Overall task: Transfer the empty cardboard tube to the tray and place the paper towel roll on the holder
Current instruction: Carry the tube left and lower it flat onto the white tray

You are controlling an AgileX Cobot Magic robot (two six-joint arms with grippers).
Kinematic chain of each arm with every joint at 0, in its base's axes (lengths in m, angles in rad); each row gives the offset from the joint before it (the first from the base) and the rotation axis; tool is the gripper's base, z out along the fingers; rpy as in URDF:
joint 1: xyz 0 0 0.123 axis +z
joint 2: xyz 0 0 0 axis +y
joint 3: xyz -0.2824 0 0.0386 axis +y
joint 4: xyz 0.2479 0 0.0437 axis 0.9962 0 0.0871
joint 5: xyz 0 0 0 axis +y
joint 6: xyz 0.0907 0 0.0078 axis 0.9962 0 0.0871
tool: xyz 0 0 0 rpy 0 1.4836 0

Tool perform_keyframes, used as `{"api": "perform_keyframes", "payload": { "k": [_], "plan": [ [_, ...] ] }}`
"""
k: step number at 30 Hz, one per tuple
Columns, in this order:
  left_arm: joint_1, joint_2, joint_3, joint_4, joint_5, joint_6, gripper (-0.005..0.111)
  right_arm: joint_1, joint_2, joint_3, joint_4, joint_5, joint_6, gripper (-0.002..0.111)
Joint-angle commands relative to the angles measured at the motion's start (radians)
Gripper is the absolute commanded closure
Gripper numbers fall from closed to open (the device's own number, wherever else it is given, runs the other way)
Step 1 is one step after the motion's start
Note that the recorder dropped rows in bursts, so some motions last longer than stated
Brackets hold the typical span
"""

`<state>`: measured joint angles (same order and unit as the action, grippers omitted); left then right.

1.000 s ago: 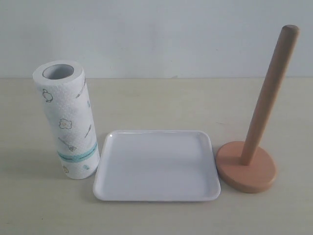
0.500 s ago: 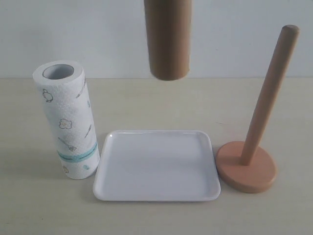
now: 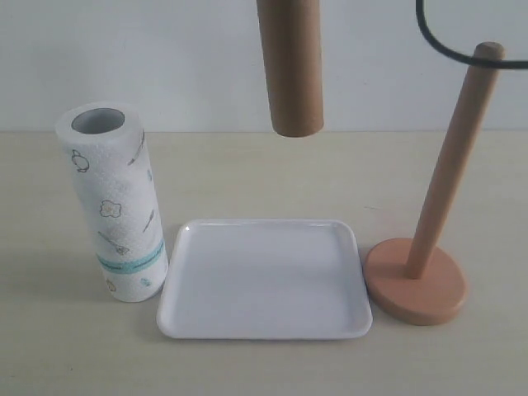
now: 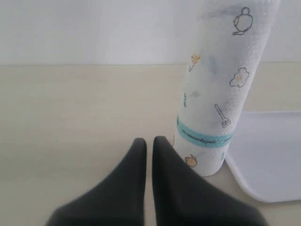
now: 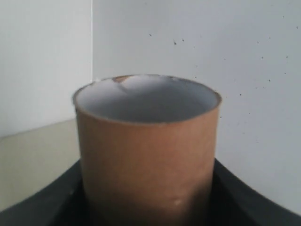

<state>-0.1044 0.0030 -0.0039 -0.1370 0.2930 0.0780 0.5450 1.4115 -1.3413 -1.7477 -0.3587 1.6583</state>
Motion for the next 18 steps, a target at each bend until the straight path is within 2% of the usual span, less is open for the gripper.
{"api": "perform_keyframes", "payload": {
  "k": [1,6,14,18],
  "plan": [
    [0.004,-0.003,0.004,-0.009,-0.002,0.003,0.103,0.105,-0.004,0.052,0.003,0.194,-0.135,0.109],
    [0.004,-0.003,0.004,-0.009,-0.002,0.003,0.103,0.174,-0.004,0.065,0.003,0.311,-0.185,0.109],
    [0.004,-0.003,0.004,-0.009,-0.002,0.003,0.103,0.184,0.025,0.065,0.003,0.334,-0.066,0.109],
    [0.004,-0.003,0.004,-0.009,-0.002,0.003,0.103,0.188,0.077,0.065,0.003,0.288,-0.188,0.109]
  ]
}}
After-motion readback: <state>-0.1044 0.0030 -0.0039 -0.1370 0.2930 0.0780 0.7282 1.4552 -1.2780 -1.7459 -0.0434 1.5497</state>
